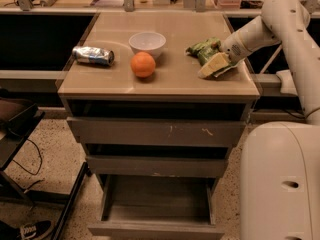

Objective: Place green jalapeno chip bag into bottom drawer

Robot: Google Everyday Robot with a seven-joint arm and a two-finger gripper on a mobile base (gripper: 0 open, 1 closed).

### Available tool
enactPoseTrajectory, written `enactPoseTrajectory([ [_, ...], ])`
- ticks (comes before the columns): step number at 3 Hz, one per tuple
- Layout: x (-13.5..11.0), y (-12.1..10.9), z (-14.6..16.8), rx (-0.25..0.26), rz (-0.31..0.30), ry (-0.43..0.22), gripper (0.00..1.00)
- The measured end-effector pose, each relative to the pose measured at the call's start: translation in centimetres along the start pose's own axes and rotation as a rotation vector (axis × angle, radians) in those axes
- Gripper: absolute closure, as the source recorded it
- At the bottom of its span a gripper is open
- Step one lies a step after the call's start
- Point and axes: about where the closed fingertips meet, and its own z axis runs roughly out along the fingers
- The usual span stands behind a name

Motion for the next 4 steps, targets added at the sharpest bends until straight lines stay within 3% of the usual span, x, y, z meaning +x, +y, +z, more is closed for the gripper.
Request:
enactPoseTrajectory([
  [3,-0.8,0.0,-0.9,0.0,0.0,0.0,0.89],
  [4,0.5,-1.4,-7.0,0.123,0.02,-0.046,1.0],
])
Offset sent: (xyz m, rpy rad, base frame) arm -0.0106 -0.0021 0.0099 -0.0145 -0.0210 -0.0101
